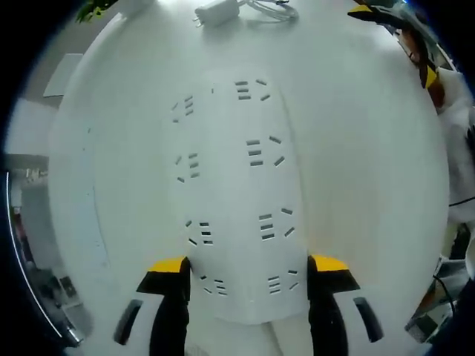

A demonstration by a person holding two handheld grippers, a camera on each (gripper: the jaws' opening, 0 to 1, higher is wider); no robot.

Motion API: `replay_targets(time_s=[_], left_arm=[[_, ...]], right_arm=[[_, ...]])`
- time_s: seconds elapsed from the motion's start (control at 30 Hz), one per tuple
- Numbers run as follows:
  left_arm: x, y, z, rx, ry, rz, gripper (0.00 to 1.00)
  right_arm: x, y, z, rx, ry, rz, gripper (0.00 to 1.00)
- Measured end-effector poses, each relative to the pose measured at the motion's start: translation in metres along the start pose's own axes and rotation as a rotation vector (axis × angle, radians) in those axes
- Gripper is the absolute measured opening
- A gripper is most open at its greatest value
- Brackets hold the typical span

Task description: Straighten the power strip on the desk, plug the charger into it

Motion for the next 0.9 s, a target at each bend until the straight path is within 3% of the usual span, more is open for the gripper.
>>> replay_targets(time_s=[0.27,0.47,0.9], left_arm=[[-0.001,-0.005,0.008,0.027,0.007,-0.008,0.66],[0.002,-0.010,0.013,0.046,0.059,-0.022,0.84],[0.016,-0.006,0.018,0.107,0.085,-0.097,0.99]], right_arm=[[0.000,0.001,0.001,0.006,-0.002,-0.002,0.87],[-0.001,0.003,0.003,0.014,0.003,-0.002,0.87],[-0.002,0.009,0.011,0.033,0.018,-0.009,0.87]])
Point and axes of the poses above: the point that each gripper's makers call its tool centre point, and the gripper's own axes: x roughly backward along the fingers, z roughly to its left, y roughly out of its top, the point moved 1 cm from there along x, roughly backward along the fingers, and after that the axes turned 12 degrees about y, right-handed, at the moved point
